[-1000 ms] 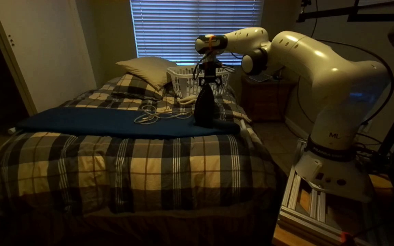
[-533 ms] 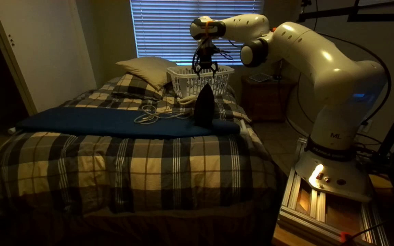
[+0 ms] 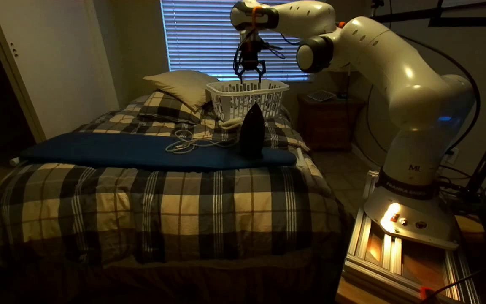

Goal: Place the iron upright.

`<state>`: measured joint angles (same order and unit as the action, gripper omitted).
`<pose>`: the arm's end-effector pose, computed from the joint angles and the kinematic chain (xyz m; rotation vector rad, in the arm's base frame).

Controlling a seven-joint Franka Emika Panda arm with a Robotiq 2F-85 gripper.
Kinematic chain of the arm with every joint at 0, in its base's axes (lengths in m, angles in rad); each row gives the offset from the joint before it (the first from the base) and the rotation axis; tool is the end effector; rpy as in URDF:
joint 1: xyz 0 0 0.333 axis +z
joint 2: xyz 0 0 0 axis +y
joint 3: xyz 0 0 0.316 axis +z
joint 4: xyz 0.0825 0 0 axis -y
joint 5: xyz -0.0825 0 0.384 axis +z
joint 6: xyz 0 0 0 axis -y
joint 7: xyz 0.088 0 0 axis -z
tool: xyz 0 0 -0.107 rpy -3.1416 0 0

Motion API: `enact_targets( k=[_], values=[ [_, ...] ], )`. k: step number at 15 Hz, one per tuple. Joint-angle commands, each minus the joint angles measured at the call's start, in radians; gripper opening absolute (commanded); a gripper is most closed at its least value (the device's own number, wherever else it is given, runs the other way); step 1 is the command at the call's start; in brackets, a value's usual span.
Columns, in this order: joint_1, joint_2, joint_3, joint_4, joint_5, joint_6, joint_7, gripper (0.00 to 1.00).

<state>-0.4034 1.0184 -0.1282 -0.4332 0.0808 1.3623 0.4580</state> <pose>0.6885 -0.3258 0.4432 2.7865 -1.3811 -0.1343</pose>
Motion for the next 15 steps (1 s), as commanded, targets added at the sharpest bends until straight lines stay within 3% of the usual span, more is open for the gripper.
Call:
enact_targets(
  k=[1, 9, 15],
  values=[
    [0.031, -0.067, -0.025, -0.028, -0.050, -0.070, 0.003, 1.00],
    [0.087, -0.133, -0.074, -0.025, -0.133, -0.177, 0.049, 1.00],
    [0.081, -0.127, -0.062, -0.019, -0.114, -0.159, 0.063, 1.00]
  ],
)
